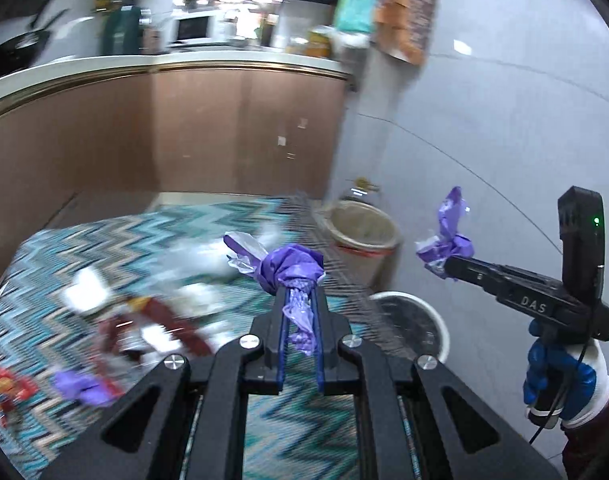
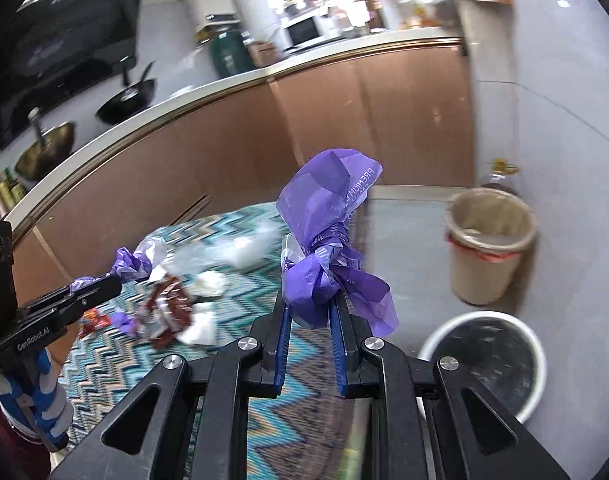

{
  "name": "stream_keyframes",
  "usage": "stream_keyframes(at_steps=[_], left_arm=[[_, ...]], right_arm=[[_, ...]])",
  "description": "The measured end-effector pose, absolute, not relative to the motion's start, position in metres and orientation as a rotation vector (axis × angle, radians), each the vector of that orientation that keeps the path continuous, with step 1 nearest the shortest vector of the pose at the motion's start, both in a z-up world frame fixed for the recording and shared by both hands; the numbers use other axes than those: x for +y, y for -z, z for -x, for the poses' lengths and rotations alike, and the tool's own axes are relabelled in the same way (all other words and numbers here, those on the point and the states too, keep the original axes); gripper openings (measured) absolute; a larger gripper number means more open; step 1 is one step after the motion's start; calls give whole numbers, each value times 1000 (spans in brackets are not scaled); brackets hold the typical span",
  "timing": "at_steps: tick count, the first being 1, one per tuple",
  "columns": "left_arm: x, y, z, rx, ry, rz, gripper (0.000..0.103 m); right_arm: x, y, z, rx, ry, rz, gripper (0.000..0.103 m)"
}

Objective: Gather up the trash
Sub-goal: 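Carry both purple bags over the black-lined bin and open both tools, then move both open tools back over the table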

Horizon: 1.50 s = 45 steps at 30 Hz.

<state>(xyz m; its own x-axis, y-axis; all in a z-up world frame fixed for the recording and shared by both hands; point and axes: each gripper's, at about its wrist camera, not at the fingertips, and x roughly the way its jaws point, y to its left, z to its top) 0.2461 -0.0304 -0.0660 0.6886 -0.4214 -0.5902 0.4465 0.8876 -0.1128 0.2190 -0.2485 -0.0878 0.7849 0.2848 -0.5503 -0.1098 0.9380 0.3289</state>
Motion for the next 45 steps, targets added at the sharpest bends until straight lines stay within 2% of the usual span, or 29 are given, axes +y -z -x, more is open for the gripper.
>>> stream_keyframes(at_steps=[5, 15, 19, 21, 23, 31, 39, 45], left_arm=[[-118, 79, -256, 685, 607, -111, 9], [-256, 129, -293, 799, 725, -201, 12], [-287, 151, -309, 852, 755, -203, 13], [-299, 161, -318, 882, 767, -186, 25], [-306, 170, -325, 900, 772, -169, 33], [-304, 174, -329, 890, 771, -156, 33], [-270, 137, -303, 785, 718, -171, 33], [-235, 107, -275, 710, 680, -189, 33]], right_arm=[[-296, 99, -208, 636, -114, -311, 19], [-367, 167, -222, 742, 22, -376, 20], [-385, 192, -235, 786, 46, -378, 26], [-391, 205, -242, 811, 58, -375, 36], [-398, 221, -248, 839, 79, -364, 40], [-407, 238, -237, 867, 117, -396, 40], [-390, 203, -220, 805, 125, -361, 41], [-369, 162, -201, 737, 112, -337, 46]])
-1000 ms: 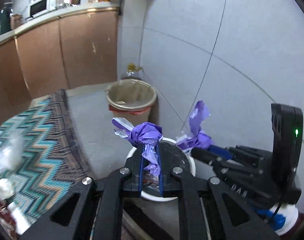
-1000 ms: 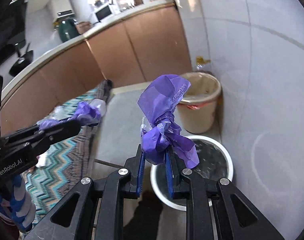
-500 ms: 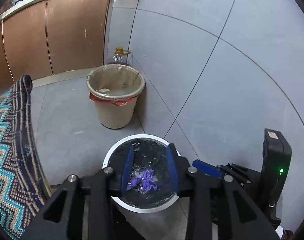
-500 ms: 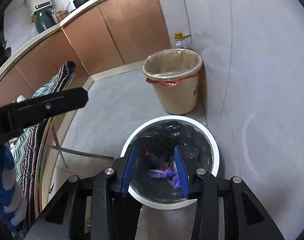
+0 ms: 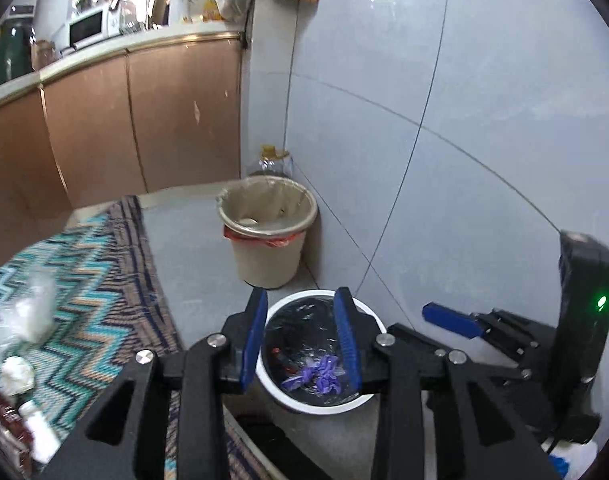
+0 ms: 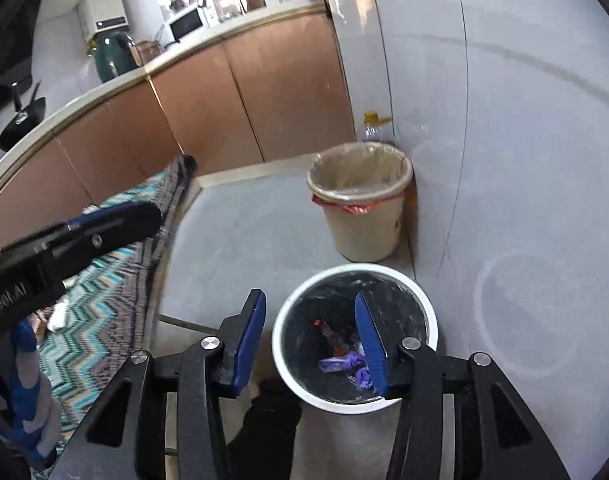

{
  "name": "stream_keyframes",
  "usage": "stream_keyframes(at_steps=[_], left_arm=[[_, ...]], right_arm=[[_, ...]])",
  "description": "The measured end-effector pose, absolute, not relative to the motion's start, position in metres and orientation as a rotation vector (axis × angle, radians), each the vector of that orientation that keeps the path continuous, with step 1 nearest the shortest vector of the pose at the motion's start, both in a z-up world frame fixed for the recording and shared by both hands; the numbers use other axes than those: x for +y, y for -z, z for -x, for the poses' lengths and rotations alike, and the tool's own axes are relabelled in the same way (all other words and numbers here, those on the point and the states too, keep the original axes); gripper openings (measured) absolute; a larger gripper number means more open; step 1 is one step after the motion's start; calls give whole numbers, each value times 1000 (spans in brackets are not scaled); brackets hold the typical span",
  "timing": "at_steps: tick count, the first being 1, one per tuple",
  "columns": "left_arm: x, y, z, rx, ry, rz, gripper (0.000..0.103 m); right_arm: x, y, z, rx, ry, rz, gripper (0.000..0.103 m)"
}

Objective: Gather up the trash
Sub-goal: 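Move both open tools back over the table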

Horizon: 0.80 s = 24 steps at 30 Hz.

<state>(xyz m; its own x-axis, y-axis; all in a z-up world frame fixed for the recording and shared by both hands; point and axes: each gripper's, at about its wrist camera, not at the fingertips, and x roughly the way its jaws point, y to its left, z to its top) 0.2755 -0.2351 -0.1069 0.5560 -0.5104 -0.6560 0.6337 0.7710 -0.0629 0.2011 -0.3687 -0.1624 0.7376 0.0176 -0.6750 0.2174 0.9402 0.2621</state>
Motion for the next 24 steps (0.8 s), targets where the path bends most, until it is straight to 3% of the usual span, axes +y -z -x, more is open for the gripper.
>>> stream_keyframes(at_steps=[6, 24], left_arm=[[-204, 83, -247, 637, 637, -192, 45], [-98, 21, -162, 431, 499, -103, 45]], right_arm=[[-345, 123, -179, 672, 87, -307, 49], [-264, 42, -112, 551, 14, -202, 55]])
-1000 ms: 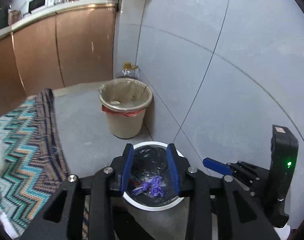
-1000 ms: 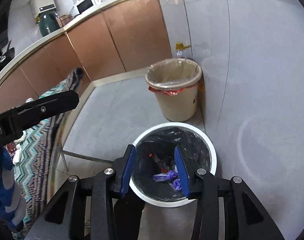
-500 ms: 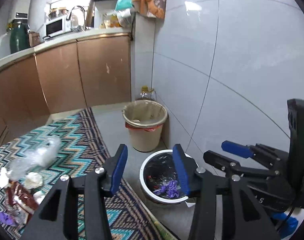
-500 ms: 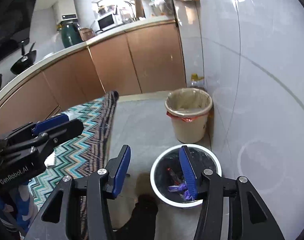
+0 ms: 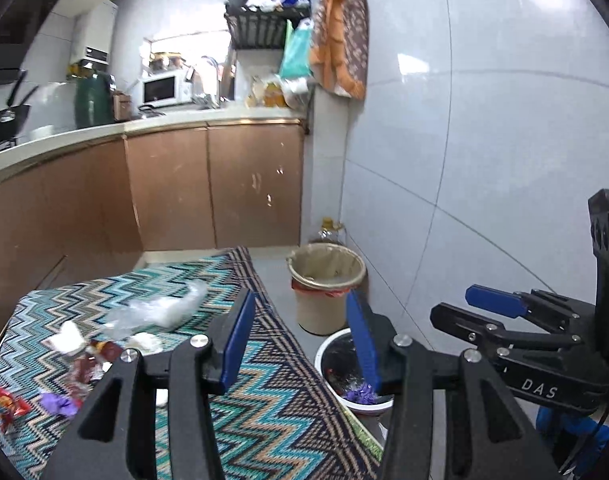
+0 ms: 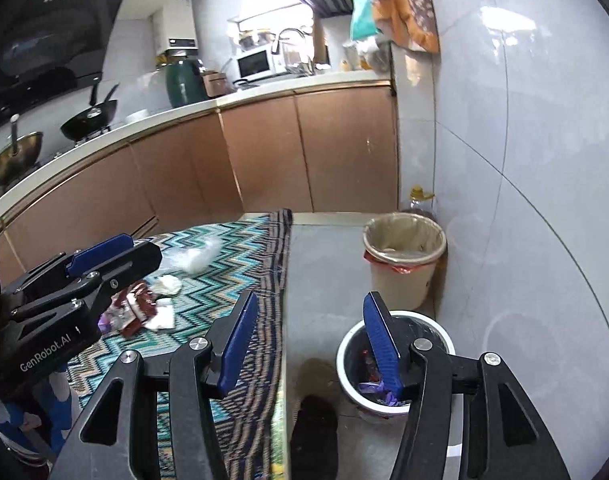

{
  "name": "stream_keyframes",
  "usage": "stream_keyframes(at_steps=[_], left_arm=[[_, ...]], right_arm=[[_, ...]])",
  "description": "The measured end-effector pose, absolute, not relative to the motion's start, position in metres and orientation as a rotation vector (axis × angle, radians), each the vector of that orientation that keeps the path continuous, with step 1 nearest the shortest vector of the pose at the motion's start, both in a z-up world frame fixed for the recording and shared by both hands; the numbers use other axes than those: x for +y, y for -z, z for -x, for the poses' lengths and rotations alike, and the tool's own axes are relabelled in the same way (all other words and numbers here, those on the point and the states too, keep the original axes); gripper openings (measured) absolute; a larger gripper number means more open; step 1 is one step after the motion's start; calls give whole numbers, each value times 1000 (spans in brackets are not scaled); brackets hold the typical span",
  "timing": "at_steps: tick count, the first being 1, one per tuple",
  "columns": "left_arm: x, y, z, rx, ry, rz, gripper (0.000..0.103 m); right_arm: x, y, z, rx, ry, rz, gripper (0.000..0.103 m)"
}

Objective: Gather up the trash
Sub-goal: 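Move both open tools back over the table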

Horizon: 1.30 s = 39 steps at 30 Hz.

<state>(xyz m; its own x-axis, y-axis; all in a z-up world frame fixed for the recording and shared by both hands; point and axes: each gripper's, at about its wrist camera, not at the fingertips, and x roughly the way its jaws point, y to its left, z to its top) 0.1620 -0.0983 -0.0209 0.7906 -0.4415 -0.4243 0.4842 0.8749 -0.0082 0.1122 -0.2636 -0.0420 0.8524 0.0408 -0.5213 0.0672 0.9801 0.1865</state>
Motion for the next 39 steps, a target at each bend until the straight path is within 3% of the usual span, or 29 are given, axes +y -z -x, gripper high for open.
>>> stream_keyframes(at_steps=[7, 10, 26, 39], left_arm=[[-52, 6, -124, 371, 442, -68, 47], [-34, 2, -110, 346, 415, -56, 50], [45, 0, -76, 320, 269, 12, 50], [176, 14, -117, 382, -49, 51, 50]], right_arm=[[-227, 18, -84, 511, -29, -141, 58], [-213, 10, -72, 489, -41, -122, 68], [-166, -18, -37, 414, -143, -44, 69], [-154, -11, -94, 449, -250, -39, 69]])
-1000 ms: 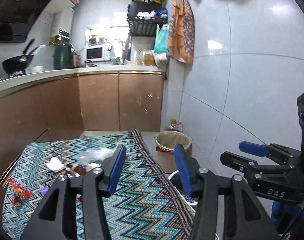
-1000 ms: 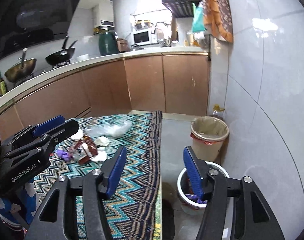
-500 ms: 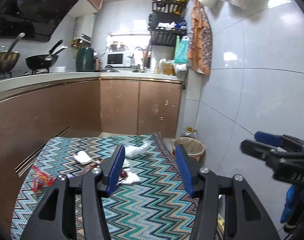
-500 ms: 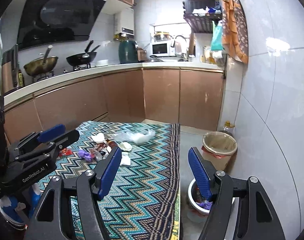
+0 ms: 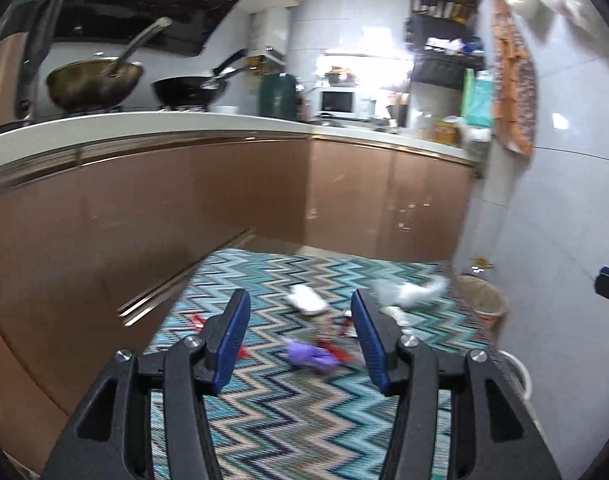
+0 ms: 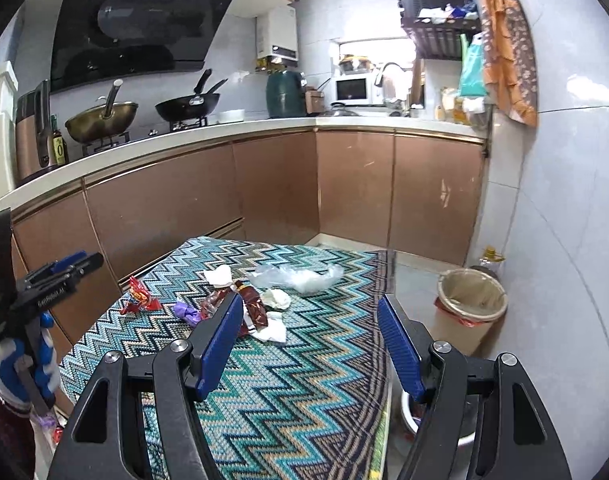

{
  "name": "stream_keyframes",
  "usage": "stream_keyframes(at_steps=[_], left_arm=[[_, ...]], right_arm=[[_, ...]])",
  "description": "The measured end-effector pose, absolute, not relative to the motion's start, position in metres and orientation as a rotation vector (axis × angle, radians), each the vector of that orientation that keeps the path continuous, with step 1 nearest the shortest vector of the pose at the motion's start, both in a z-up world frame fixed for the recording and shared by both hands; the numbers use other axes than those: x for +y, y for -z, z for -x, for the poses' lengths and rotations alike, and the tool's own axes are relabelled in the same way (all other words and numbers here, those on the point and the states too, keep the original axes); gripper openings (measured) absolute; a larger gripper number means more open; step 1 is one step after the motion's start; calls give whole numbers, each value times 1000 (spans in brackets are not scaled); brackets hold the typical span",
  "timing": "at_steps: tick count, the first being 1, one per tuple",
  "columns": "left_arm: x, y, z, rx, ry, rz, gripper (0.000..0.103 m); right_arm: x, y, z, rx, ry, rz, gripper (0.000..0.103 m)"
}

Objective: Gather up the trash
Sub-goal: 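Move both open tools back over the table, then grasp white tissue with right tool while left tool grasps purple glove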

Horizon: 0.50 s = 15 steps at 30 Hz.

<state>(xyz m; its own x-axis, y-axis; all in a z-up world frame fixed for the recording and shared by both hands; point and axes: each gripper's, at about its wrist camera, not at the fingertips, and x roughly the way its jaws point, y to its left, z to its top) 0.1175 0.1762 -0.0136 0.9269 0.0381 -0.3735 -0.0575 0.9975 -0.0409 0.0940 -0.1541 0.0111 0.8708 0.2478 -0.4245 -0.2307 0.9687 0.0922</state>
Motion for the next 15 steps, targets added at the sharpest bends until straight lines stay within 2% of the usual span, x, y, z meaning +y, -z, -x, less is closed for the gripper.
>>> stream_keyframes(at_steps=[7, 15], left_arm=[[205, 55, -155, 476, 14, 113, 50], [180, 112, -211, 635, 126, 33, 50]], right_arm=[[-130, 24, -149, 552, -318, -49, 68], [-103, 82, -211, 723, -386, -51, 59]])
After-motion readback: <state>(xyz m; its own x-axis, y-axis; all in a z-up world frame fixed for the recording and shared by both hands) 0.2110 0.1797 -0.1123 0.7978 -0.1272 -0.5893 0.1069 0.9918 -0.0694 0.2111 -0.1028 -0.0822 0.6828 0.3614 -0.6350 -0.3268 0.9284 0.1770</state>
